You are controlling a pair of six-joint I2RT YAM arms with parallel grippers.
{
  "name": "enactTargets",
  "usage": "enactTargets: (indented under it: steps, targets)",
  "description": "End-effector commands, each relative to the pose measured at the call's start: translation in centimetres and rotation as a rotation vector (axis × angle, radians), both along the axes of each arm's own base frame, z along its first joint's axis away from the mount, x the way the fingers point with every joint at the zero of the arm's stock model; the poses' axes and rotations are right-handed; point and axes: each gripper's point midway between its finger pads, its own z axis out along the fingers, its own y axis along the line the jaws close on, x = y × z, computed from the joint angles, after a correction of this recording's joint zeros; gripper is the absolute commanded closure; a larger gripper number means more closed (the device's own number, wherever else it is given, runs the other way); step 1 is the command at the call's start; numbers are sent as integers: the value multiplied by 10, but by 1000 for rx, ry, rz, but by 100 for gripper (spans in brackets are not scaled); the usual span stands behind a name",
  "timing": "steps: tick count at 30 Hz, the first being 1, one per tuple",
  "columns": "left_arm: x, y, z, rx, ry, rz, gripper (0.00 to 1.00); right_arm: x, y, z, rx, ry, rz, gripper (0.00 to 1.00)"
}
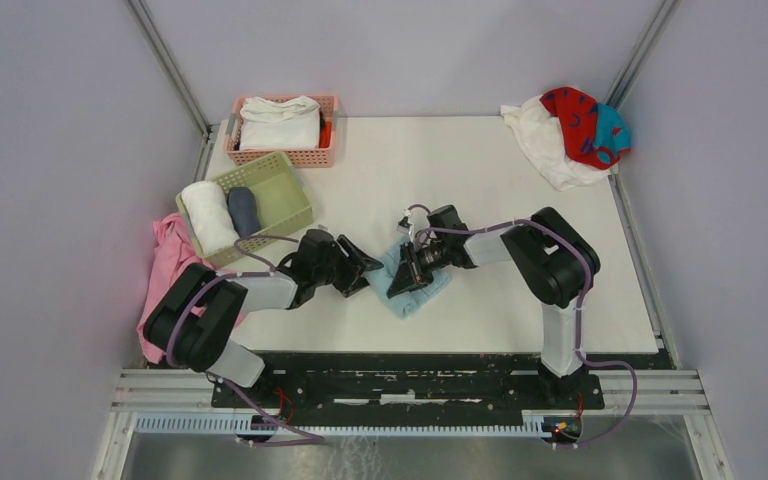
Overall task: Roll the towels
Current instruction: Roll the towel at the center of the board.
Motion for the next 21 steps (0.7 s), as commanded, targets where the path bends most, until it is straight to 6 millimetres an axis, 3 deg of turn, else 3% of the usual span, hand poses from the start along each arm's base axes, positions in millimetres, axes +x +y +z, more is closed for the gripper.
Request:
enactTargets:
  steps: [1, 6, 12, 18, 21]
  targets:
    - [-3, -9, -15, 6, 42, -23, 36, -8, -26, -44, -195, 37, -41, 90]
    - [-9, -14, -35, 80, 95, -24, 53, -7, -32, -33, -225, -22, -35, 85]
    - [-5, 6, -43, 213, 119, 44, 74, 2, -38, -3, -329, -237, -43, 70]
    - [-12, 48, -42, 399, 159, 147, 78, 13, -27, 42, -440, -588, -26, 45]
    - [-17, 63, -42, 442, 179, 201, 77, 13, -13, 63, -474, -787, -12, 39]
